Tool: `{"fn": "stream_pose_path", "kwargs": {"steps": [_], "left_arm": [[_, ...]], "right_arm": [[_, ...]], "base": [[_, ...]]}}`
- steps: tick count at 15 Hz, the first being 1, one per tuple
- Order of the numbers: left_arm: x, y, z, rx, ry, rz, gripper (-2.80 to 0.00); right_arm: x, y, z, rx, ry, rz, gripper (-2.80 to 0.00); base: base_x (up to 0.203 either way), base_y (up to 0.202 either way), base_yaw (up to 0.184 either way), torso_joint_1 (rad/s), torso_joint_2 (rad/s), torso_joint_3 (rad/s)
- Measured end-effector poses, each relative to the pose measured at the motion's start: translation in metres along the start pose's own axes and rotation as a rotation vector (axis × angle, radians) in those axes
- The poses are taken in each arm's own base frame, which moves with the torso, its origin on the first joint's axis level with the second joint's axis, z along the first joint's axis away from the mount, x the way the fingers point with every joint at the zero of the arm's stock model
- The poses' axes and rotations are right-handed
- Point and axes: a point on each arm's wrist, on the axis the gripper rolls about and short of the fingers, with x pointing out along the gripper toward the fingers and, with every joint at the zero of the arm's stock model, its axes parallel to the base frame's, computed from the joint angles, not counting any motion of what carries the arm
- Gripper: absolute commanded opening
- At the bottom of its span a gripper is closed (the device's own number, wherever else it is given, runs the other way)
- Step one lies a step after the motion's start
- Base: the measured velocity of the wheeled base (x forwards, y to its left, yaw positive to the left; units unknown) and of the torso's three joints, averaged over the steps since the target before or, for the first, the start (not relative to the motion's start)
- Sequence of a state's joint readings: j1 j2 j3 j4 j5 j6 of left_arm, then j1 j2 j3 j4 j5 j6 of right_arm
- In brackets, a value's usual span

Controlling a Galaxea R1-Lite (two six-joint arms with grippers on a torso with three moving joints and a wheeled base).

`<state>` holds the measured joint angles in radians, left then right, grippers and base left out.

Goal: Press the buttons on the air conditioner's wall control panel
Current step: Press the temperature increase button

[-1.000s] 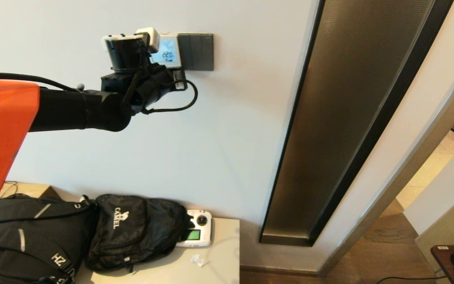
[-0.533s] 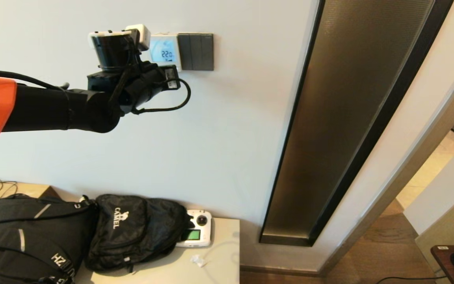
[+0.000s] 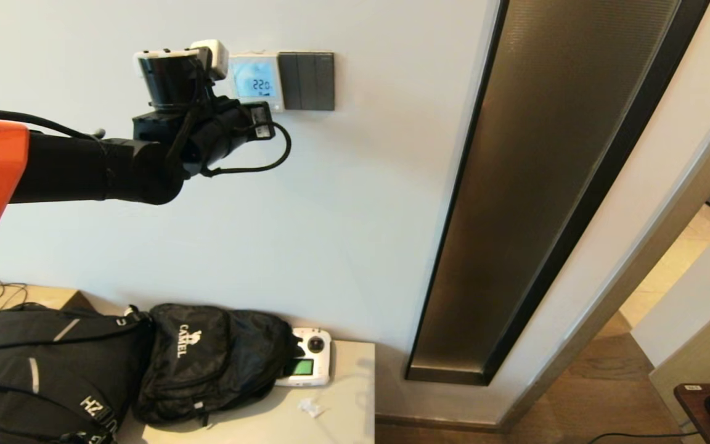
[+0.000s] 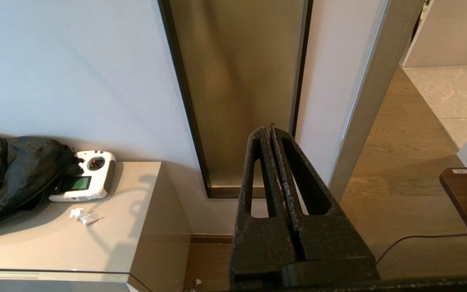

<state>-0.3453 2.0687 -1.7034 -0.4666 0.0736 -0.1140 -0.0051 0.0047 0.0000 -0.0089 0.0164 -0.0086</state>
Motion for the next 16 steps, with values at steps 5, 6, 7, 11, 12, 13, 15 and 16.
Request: {"fn": "stream_pose_path", "kwargs": {"steps": [5, 6, 7, 11, 12, 13, 15, 16], "left_arm": [[0.0079, 0.0068, -0.003, 0.001, -0.003, 0.013, -2.8], [0.0084, 0.0072, -0.0031, 0.002, -0.003, 0.013, -2.8], [0.0088, 0.0072, -0.0027, 0.002, -0.004, 0.014, -2.8], [0.0091, 0.0072, -0.0033, 0.0, -0.003, 0.014, -2.8], [0.0085, 0.0074, -0.0044, -0.001, 0.0, 0.017, -2.8], [0.0079, 0.0078, -0.0057, 0.0, 0.005, 0.02, -2.8], [0.0062, 0.0079, -0.0065, 0.003, 0.01, 0.022, -2.8], [0.0052, 0.008, -0.0056, 0.002, 0.009, 0.022, -2.8]], "right_arm": [[0.0, 0.0, 0.0, 0.0, 0.0, 0.0, -2.8], [0.0, 0.0, 0.0, 0.0, 0.0, 0.0, -2.8], [0.0, 0.0, 0.0, 0.0, 0.0, 0.0, -2.8], [0.0, 0.0, 0.0, 0.0, 0.0, 0.0, -2.8], [0.0, 0.0, 0.0, 0.0, 0.0, 0.0, -2.8], [0.0, 0.0, 0.0, 0.0, 0.0, 0.0, -2.8], [0.0, 0.0, 0.0, 0.0, 0.0, 0.001, -2.8], [0.0, 0.0, 0.0, 0.0, 0.0, 0.001, -2.8]], "base": [[0.0, 0.0, 0.0, 0.0, 0.0, 0.0], [0.0, 0.0, 0.0, 0.0, 0.0, 0.0], [0.0, 0.0, 0.0, 0.0, 0.0, 0.0], [0.0, 0.0, 0.0, 0.0, 0.0, 0.0], [0.0, 0.0, 0.0, 0.0, 0.0, 0.0], [0.0, 0.0, 0.0, 0.0, 0.0, 0.0], [0.0, 0.0, 0.0, 0.0, 0.0, 0.0], [0.0, 0.0, 0.0, 0.0, 0.0, 0.0]]}}
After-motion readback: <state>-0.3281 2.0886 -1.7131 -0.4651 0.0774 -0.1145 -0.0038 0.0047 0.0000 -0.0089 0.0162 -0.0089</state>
